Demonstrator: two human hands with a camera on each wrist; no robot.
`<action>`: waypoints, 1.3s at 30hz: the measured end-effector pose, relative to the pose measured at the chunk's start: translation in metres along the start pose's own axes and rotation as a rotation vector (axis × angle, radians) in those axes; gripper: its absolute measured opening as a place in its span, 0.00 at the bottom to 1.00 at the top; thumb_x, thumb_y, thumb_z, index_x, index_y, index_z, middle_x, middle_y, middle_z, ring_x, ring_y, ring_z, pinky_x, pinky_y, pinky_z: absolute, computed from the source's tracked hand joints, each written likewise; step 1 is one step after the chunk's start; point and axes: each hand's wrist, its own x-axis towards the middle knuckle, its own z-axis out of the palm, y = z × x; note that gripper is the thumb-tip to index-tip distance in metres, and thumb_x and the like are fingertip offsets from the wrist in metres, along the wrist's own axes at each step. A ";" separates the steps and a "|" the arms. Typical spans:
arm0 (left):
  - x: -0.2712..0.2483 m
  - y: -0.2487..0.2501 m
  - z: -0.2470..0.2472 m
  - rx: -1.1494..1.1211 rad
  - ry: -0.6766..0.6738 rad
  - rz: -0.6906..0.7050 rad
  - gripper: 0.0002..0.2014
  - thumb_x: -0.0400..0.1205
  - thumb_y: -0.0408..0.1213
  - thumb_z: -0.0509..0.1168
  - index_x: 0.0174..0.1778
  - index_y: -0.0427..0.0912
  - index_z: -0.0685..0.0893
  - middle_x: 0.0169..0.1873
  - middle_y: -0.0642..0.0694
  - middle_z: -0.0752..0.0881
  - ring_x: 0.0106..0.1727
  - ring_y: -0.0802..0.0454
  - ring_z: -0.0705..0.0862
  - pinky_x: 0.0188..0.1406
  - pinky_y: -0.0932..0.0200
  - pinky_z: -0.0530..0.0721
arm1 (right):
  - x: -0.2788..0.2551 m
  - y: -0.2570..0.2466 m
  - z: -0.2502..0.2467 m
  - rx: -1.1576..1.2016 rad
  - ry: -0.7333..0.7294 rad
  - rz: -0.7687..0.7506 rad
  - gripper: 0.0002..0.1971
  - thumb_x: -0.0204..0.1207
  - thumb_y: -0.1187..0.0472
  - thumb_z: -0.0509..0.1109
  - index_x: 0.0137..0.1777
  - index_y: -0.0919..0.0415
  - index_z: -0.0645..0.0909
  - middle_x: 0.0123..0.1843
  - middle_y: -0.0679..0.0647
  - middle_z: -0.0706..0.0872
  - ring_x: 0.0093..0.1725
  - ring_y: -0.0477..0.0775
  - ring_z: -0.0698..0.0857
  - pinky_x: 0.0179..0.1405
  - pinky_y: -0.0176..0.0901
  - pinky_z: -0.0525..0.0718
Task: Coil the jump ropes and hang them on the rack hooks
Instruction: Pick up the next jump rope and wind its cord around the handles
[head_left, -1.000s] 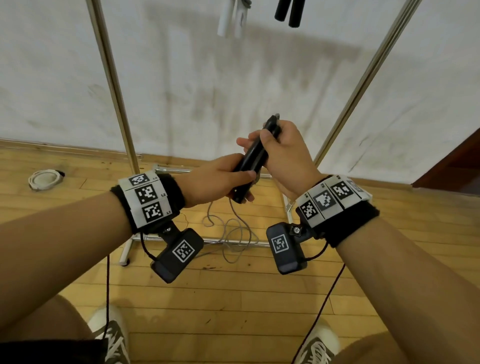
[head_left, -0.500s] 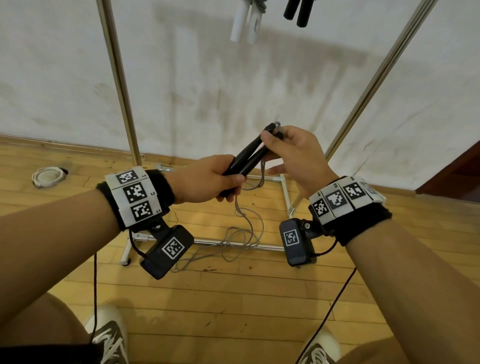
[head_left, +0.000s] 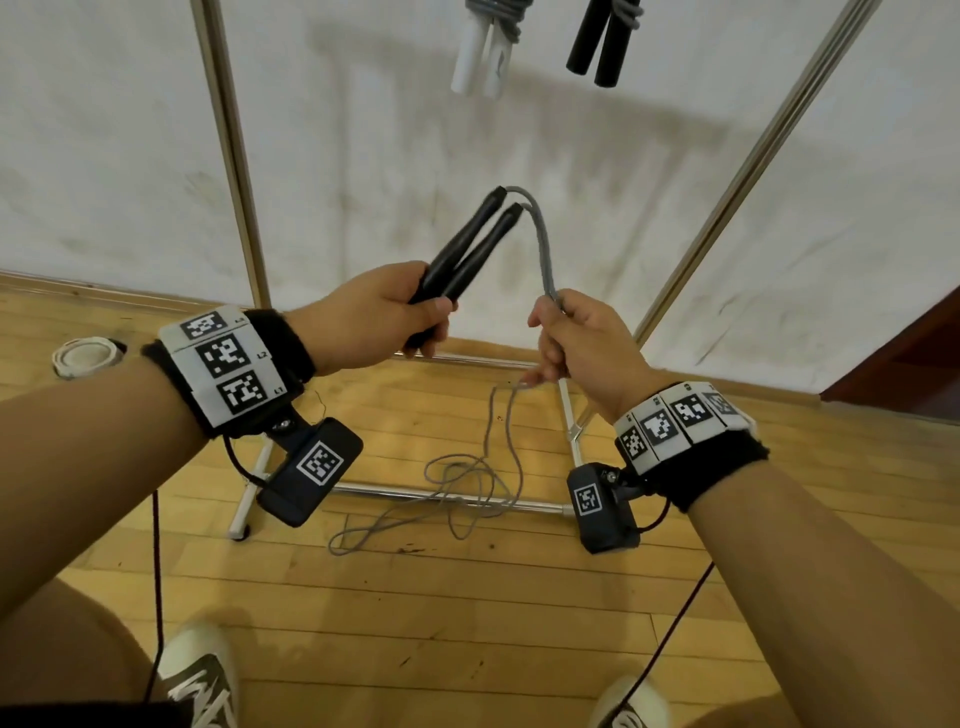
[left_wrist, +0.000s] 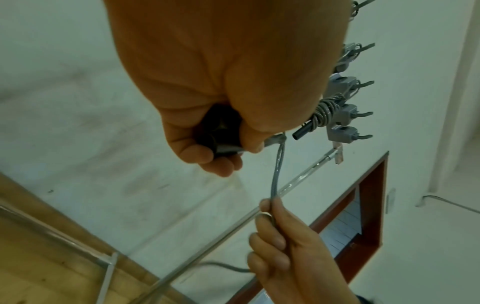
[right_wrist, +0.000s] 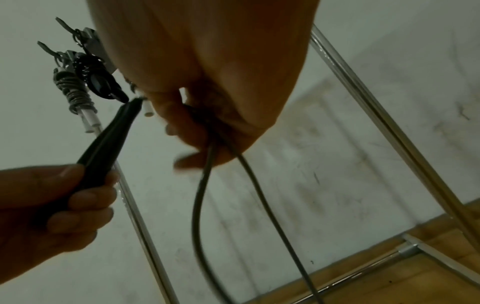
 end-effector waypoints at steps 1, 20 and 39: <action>0.002 -0.003 -0.003 0.013 0.027 -0.012 0.08 0.89 0.35 0.59 0.57 0.34 0.79 0.36 0.47 0.87 0.37 0.50 0.86 0.45 0.46 0.84 | 0.000 0.001 -0.003 -0.021 0.034 0.000 0.11 0.87 0.57 0.60 0.48 0.63 0.79 0.23 0.48 0.72 0.21 0.48 0.73 0.28 0.48 0.85; 0.000 0.009 0.024 -0.239 -0.022 -0.072 0.07 0.90 0.36 0.59 0.52 0.37 0.79 0.37 0.45 0.85 0.37 0.50 0.84 0.34 0.57 0.79 | -0.013 -0.024 0.029 0.198 -0.103 -0.099 0.07 0.79 0.74 0.69 0.47 0.65 0.87 0.33 0.57 0.87 0.29 0.49 0.80 0.32 0.41 0.78; -0.005 0.013 0.026 -0.113 0.039 0.020 0.18 0.90 0.48 0.58 0.40 0.39 0.80 0.25 0.50 0.84 0.27 0.53 0.81 0.28 0.57 0.80 | -0.020 -0.022 0.039 0.035 -0.148 -0.115 0.02 0.75 0.73 0.74 0.46 0.70 0.84 0.35 0.63 0.89 0.33 0.54 0.89 0.33 0.42 0.87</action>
